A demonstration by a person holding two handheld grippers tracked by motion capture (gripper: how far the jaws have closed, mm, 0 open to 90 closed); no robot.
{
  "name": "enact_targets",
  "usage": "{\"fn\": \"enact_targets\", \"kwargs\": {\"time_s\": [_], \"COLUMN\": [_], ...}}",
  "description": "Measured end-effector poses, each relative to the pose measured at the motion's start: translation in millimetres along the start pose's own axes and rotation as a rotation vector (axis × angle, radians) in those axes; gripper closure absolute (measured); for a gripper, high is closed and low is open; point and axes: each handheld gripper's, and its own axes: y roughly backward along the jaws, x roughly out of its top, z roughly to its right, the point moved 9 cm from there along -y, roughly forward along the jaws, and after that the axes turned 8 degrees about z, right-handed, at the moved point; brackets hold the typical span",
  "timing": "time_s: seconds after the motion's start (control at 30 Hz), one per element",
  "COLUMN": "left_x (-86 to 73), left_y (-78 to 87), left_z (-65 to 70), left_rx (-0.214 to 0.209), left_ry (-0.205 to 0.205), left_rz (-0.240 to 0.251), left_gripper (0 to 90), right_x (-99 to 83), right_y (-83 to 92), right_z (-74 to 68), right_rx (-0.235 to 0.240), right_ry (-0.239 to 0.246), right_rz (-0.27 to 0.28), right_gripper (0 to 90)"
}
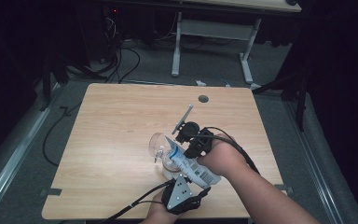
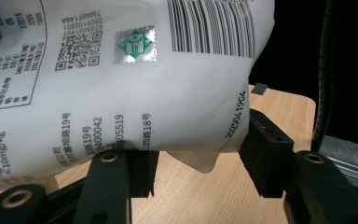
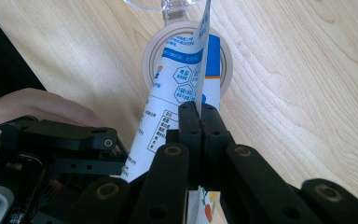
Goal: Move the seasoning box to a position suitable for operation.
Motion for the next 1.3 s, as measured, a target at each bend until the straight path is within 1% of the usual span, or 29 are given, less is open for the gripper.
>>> {"fn": "enact_targets", "kwargs": {"time_s": [0.43, 1.3], "left_x": [-0.3, 3.2], "left_y": [-0.1, -0.7], "left_z": [0.6, 0.3], "left_rx": [-0.002, -0.001], "left_ry": [-0.003, 0.004], "left_rz": [0.001, 0.009], "left_gripper": [50.9, 50.8], "right_x": [-0.3, 2.7], "right_y": [-0.3, -0.1], "right_z": [0.0, 0.3], "right_rx": [0.001, -0.004], "right_ry": [0.001, 0.005], "right_rz": [-0.001, -0.003], "right_gripper": [89.9, 89.9]}}
